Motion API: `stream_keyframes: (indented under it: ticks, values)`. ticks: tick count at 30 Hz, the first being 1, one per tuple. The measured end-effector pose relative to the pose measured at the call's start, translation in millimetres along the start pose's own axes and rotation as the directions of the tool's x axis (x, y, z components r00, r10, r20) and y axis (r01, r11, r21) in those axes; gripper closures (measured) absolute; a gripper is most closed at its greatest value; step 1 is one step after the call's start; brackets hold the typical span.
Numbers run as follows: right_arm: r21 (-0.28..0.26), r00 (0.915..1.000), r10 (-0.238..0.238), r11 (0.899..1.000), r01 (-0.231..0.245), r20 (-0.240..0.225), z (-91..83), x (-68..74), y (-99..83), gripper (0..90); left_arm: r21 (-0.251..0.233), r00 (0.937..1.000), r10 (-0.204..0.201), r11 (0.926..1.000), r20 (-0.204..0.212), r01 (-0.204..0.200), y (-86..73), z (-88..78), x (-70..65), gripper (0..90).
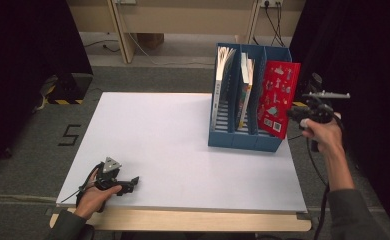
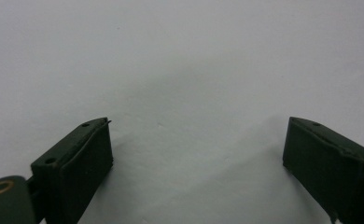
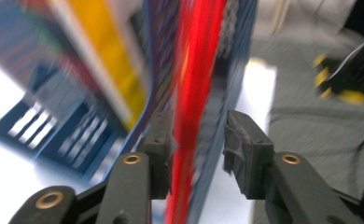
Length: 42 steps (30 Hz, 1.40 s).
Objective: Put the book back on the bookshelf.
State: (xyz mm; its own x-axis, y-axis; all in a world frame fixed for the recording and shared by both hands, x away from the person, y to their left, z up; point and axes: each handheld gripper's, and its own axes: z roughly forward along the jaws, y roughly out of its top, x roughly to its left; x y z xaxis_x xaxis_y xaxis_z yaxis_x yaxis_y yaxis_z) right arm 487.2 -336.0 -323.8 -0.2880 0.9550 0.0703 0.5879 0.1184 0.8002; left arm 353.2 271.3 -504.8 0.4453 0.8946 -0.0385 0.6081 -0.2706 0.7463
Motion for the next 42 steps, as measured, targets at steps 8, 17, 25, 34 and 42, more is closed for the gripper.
stream_keyframes:
  ticks: [8,17,25,34,42]
  values:
    - [0.008,0.9996,0.004,1.0,-0.004,0.029,25.6,3.7,50.6,63.7,-0.006,1.0,0.002,1.0,-0.001,-0.002,-2.5,-2.6,0.4,8.8]
    - [-0.017,0.9993,0.022,1.0,-0.022,0.03,37.0,16.8,77.1,78.8,-0.009,1.0,0.001,1.0,0.0,-0.001,-3.0,-3.3,0.8,9.1]
    - [-0.161,0.997,0.052,0.986,-0.042,0.057,19.9,17.6,82.8,79.3,-0.009,1.0,-0.002,1.0,0.0,0.002,-3.2,-3.1,0.3,9.0]
    - [-0.212,0.9952,0.071,0.976,-0.055,0.068,4.9,20.9,103.8,79.3,-0.011,1.0,-0.002,0.9999,-0.001,0.002,-3.2,-2.8,0.1,8.8]
    - [-0.287,0.9938,0.08,0.956,-0.054,0.078,-14.1,30.5,141.5,79.2,-0.008,1.0,0.003,1.0,0.001,-0.003,-3.7,-3.7,0.5,8.9]
